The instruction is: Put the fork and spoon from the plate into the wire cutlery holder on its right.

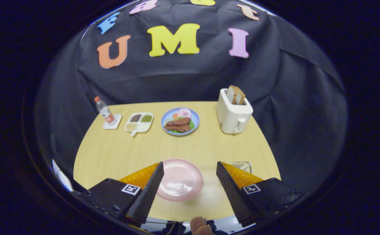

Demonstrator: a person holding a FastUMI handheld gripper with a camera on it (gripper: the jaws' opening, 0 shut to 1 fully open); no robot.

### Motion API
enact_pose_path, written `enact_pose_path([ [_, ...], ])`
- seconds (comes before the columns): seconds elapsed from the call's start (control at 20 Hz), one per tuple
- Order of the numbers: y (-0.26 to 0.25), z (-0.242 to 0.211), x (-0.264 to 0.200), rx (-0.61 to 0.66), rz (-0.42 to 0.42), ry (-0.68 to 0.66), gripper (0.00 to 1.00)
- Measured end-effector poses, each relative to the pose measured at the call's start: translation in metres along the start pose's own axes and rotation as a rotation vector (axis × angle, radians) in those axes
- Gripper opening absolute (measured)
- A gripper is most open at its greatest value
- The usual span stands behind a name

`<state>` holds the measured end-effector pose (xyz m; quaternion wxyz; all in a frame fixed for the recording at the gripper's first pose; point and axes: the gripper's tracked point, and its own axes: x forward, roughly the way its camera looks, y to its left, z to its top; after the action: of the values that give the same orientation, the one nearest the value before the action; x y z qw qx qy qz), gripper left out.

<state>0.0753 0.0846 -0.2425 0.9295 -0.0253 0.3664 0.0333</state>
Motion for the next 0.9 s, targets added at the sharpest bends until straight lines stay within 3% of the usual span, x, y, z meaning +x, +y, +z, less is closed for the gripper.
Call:
enact_pose_path([
  [0.2,0.025,0.032,-0.044,0.049,0.007,-0.192,0.97],
  [0.5,0.038,0.083,-0.104,-0.024,-0.039,-0.463,0.97],
  [0.7,0.037,0.099,-0.139,-0.031,-0.079,-0.566,0.97],
  [0.9,0.049,0.108,-0.158,-0.069,-0.030,-0.657,0.96],
])
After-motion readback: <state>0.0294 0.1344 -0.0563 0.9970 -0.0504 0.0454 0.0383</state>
